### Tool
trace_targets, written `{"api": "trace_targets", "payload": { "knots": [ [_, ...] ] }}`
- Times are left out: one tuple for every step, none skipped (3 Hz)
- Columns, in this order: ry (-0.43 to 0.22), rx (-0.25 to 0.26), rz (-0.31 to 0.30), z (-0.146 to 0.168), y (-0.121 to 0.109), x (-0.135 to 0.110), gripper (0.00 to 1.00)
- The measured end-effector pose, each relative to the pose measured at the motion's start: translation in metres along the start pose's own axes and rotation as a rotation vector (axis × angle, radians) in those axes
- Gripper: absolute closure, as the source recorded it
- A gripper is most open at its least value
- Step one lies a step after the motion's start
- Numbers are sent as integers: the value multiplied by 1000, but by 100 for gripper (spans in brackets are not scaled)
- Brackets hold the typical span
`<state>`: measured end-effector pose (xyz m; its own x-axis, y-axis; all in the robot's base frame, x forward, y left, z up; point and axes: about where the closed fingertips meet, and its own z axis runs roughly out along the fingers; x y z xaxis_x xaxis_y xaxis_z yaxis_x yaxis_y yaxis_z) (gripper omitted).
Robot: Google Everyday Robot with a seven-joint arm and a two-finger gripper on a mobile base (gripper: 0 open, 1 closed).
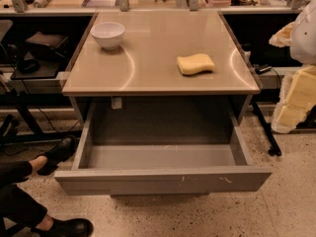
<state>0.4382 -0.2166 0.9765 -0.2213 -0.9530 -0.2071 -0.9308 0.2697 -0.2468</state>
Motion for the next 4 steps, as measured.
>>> {"api": "trace_targets", "payload": {
  "knots": [
    [0,0,0,0,0,0,0],
    [-30,9,-11,4,-20,-7,0],
    [-85,21,-33,21,-63,-27,0],
    [-176,38,-27,42,-110,-45,0]
  ]
}}
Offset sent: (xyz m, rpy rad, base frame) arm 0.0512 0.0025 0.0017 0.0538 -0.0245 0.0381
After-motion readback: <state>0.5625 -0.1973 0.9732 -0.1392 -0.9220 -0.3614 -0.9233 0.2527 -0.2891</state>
